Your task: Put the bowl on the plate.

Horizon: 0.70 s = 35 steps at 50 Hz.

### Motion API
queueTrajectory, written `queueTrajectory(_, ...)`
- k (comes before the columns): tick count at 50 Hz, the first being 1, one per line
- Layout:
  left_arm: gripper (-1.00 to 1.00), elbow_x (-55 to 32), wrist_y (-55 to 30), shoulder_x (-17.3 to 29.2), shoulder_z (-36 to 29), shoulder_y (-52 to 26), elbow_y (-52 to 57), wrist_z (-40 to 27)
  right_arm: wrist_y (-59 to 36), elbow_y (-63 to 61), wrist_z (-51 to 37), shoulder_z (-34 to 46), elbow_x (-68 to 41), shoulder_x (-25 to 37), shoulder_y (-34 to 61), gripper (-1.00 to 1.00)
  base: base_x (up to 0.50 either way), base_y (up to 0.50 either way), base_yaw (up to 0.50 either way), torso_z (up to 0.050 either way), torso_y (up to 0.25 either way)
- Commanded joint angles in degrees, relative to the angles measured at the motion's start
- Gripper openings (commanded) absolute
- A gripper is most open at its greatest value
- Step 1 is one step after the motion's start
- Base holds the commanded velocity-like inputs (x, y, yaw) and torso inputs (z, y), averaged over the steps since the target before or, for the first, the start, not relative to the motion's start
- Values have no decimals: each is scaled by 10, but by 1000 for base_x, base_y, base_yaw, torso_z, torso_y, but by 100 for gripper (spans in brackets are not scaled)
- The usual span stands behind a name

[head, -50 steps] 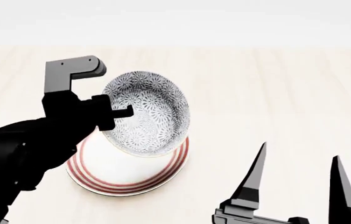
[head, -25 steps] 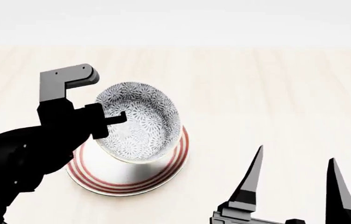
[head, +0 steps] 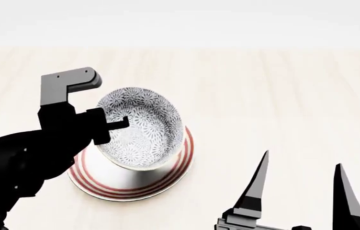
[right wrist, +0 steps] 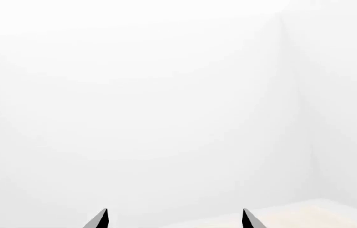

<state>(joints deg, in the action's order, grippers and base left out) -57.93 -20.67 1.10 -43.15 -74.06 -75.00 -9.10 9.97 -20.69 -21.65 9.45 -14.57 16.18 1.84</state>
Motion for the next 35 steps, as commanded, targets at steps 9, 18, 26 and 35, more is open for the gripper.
queueTrajectory(9, -100, 56, -18, -11, 86, 14, 0, 11, 2, 0, 8, -8, 9, -7, -2, 100, 0, 0, 0, 0, 1)
queueTrajectory(18, -100, 63, -22, -11, 98, 22, 0, 12, 5, 2, 6, -6, 9, -5, -3, 100, 0, 0, 0, 0, 0)
queueTrajectory(26, -100, 86, -26, -11, 124, 28, 0, 12, 7, 4, 6, -4, 8, -4, -4, 100, 0, 0, 0, 0, 0)
queueTrajectory(35, -100, 135, -32, -11, 170, 35, 0, 14, 7, 4, 5, -1, 8, -2, -5, 100, 0, 0, 0, 0, 0)
